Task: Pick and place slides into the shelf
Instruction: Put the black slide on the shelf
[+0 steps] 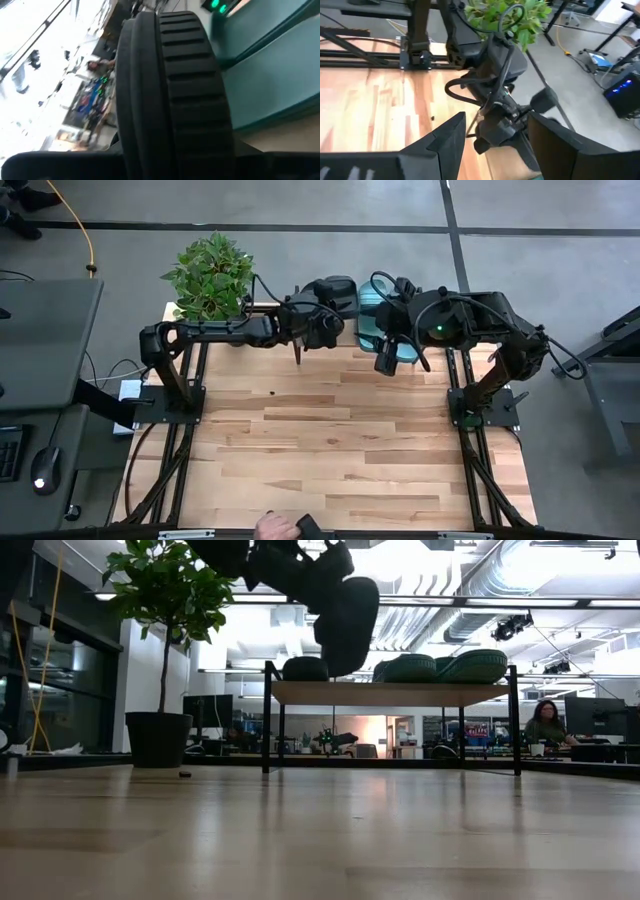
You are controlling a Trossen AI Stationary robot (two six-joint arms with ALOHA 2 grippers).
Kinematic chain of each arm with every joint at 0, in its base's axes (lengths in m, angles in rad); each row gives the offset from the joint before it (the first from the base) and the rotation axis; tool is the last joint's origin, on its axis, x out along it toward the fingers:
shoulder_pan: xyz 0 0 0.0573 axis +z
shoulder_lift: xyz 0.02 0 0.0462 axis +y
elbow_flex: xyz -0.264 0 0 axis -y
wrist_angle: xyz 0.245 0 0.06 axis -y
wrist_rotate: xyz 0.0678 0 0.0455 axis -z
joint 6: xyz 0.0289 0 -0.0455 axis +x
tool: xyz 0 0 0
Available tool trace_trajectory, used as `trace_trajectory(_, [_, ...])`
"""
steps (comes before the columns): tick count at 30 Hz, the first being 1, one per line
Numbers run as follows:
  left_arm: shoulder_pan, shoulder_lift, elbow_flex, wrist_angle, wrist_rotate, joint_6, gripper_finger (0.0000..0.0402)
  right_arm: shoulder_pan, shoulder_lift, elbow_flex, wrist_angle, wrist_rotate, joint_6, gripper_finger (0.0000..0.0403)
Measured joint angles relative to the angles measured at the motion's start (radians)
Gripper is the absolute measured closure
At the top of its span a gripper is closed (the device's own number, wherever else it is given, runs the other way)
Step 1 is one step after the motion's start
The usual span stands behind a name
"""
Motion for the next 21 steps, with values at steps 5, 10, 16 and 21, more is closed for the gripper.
trace_trajectory(5, [0.008,0.0,0.0,0.007,0.032,-0.02,0.0318,0.0,0.0,0.0,0.0,-0.028,0.0,0.0201])
trace_trajectory(10, [0.024,0.0,0.0,-0.004,0.039,-0.043,0.0318,0.0,0.0,0.0,0.0,-0.028,0.002,0.0201])
trace_trajectory(16, [0.04,0.0,0.0,-0.011,0.073,-0.077,0.0318,0.0,0.0,0.0,0.0,-0.043,0.003,0.0201])
trace_trajectory(21, [0.041,0.0,0.0,-0.012,0.09,-0.088,0.0318,0.0,0.0,0.0,0.0,-0.055,0.003,0.0201])
